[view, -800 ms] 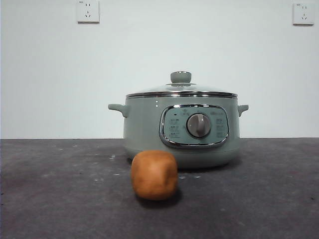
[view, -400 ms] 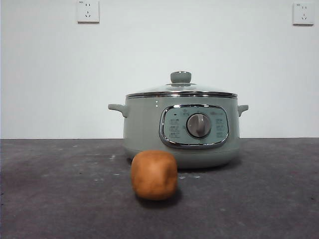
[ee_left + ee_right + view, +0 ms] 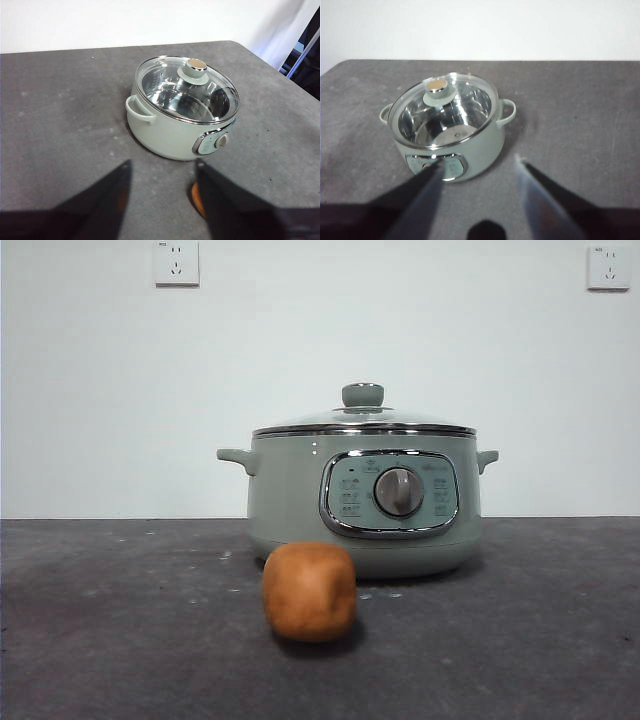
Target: Pick up the potato,open the lid,put the potato in the pot,close the lid
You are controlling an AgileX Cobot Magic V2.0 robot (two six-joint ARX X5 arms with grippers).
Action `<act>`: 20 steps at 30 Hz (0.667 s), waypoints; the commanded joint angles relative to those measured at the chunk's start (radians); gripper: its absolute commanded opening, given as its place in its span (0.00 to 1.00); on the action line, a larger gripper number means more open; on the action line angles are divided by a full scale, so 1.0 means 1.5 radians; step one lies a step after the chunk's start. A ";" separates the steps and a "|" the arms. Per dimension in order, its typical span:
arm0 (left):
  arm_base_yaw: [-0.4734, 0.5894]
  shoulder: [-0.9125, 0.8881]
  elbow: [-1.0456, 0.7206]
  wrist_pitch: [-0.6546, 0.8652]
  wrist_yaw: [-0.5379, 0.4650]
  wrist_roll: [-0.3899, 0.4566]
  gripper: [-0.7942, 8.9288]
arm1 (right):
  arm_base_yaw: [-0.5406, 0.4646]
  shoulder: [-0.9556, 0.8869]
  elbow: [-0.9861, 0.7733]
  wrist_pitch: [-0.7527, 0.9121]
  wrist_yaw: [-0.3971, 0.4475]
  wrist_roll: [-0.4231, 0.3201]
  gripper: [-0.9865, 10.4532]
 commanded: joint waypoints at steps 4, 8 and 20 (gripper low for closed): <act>-0.002 -0.001 0.005 0.004 0.005 0.008 0.76 | 0.001 0.012 0.003 -0.001 -0.016 0.000 0.64; -0.002 -0.001 0.005 0.004 0.005 0.008 0.76 | 0.001 0.025 0.003 -0.002 -0.031 0.000 0.64; -0.002 0.003 0.005 0.004 0.005 0.008 0.76 | 0.063 0.092 0.003 -0.007 -0.102 0.023 0.63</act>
